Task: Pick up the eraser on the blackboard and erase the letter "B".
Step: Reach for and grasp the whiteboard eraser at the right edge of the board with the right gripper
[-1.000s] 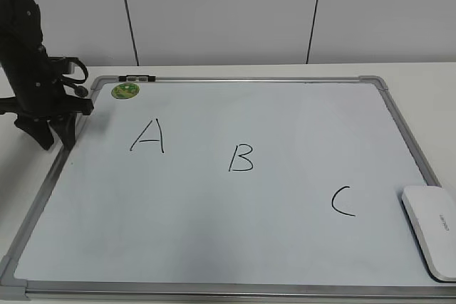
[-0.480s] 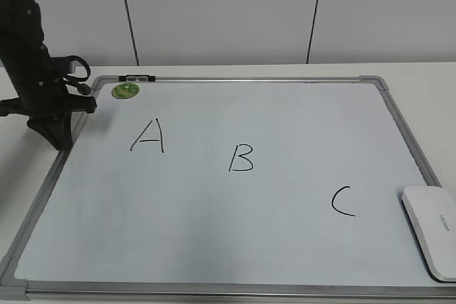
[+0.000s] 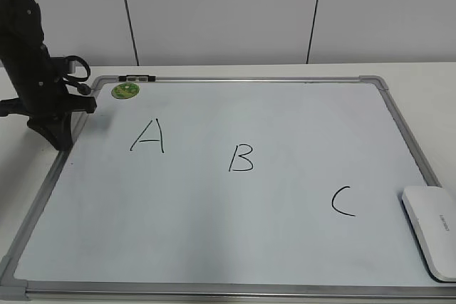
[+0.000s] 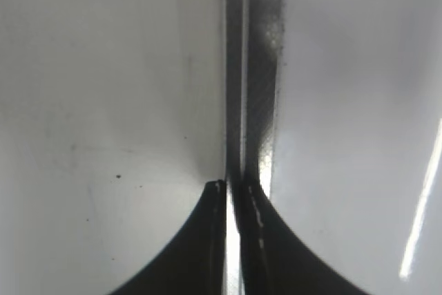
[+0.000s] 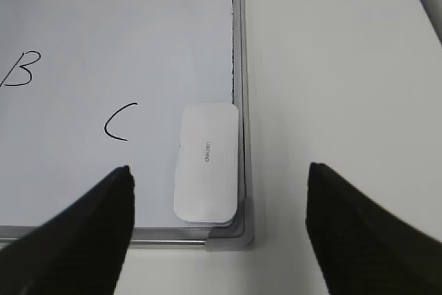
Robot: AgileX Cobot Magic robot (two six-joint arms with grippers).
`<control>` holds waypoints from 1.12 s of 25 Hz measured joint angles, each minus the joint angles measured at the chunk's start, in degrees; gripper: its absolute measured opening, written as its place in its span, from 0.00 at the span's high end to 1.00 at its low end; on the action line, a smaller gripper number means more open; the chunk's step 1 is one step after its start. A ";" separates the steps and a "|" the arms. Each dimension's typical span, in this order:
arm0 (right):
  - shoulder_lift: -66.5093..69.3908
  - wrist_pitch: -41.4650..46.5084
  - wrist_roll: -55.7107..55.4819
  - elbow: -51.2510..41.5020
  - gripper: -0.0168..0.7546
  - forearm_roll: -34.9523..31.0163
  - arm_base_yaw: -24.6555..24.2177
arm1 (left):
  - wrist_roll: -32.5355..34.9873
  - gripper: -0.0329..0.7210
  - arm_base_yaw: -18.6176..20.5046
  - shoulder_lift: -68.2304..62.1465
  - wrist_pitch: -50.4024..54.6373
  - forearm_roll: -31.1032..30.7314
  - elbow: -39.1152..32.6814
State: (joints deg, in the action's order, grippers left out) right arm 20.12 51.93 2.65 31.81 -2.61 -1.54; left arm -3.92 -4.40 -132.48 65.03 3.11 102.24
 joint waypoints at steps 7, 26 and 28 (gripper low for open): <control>19.02 -7.97 0.00 0.13 0.24 -1.06 0.00 | 0.00 0.93 0.00 0.00 0.13 0.00 0.01; 57.12 2.98 0.00 14.63 0.15 -6.42 0.00 | 0.00 0.93 0.00 0.00 0.13 0.67 0.12; 59.49 2.98 0.00 14.63 0.15 -6.25 0.00 | 0.00 0.93 0.00 0.00 0.13 0.77 0.12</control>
State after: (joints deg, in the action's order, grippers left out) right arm 79.62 54.91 2.65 46.44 -8.85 -1.54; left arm -3.92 -4.40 -132.48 65.16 3.88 102.36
